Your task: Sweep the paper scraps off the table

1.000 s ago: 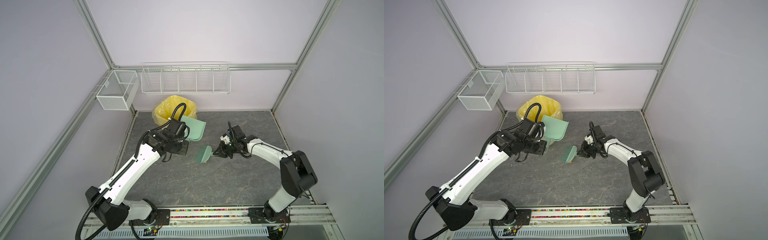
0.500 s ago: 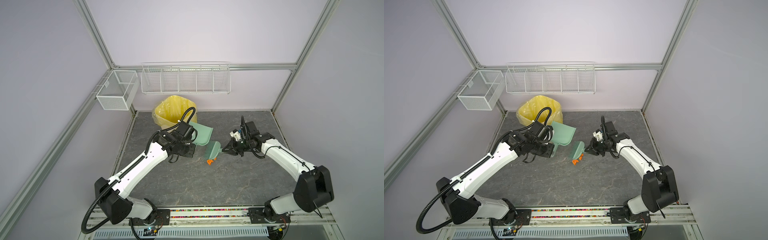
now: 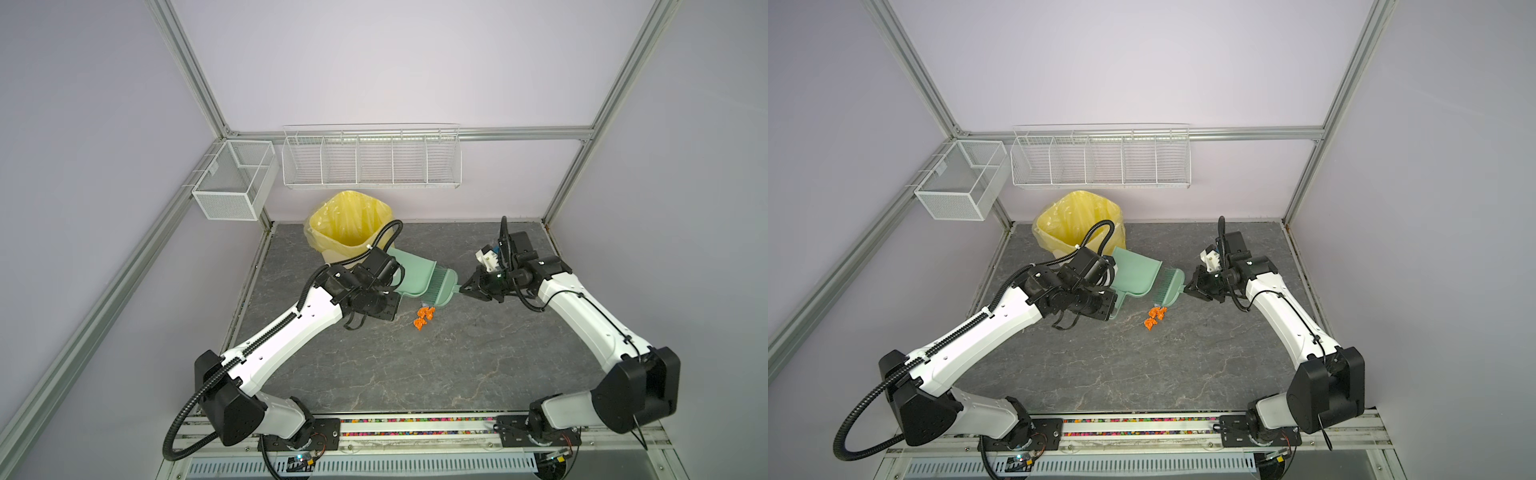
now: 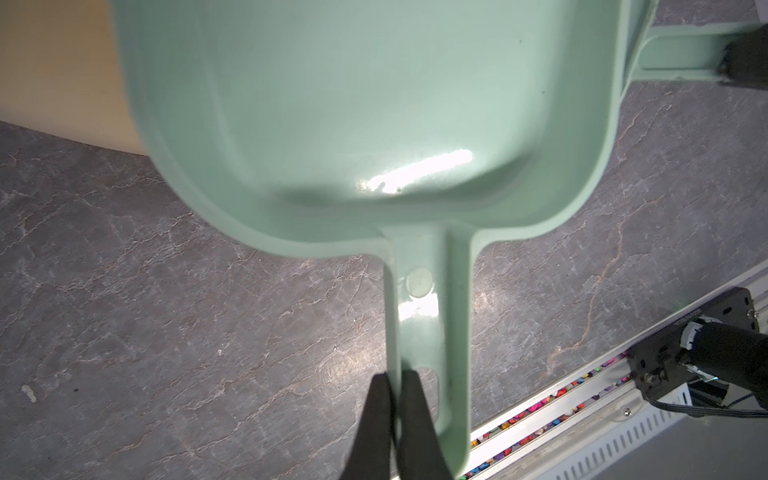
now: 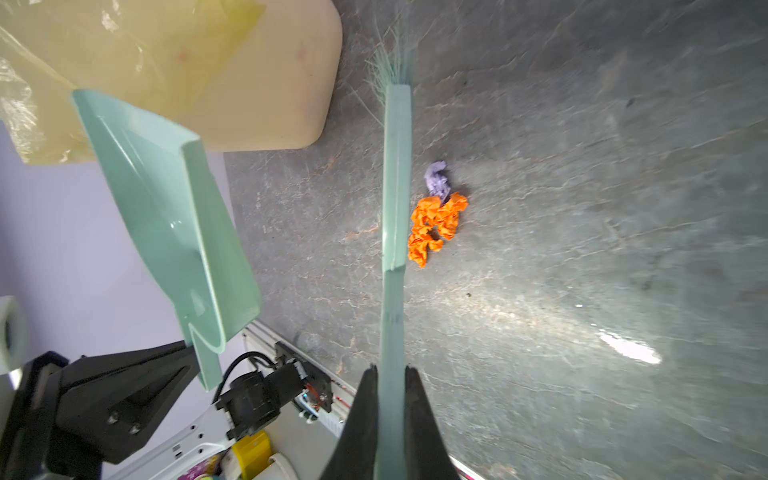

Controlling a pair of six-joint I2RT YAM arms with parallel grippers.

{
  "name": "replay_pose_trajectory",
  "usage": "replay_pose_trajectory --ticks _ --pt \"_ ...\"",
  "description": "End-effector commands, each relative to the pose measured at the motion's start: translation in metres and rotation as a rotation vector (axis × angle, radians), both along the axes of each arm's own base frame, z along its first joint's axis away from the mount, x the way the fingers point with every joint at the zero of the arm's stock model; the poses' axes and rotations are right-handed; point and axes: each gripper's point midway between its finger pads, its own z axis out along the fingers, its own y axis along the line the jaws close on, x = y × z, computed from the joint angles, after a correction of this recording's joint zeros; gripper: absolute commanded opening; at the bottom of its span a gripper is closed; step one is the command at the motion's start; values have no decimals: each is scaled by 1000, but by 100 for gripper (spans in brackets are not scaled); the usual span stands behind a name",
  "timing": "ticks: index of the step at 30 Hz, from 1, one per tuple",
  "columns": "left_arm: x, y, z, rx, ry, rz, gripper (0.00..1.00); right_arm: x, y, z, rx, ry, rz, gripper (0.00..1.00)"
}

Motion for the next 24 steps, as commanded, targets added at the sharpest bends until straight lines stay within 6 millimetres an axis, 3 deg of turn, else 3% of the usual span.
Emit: replay_pose_trajectory --ticks 1,12,16,24 --pt "-8 -8 -12 -8 33 9 0 -2 -21 8 -142 -72 39 7" --pt "-31 -5 -60 42 122 -5 0 8 -36 22 -238 -167 31 7" --pt "-41 -8 -78 77 136 -16 0 5 -40 16 -279 -151 59 7" --pt "-50 -9 -96 53 167 0 0 11 -50 11 -366 -168 71 7"
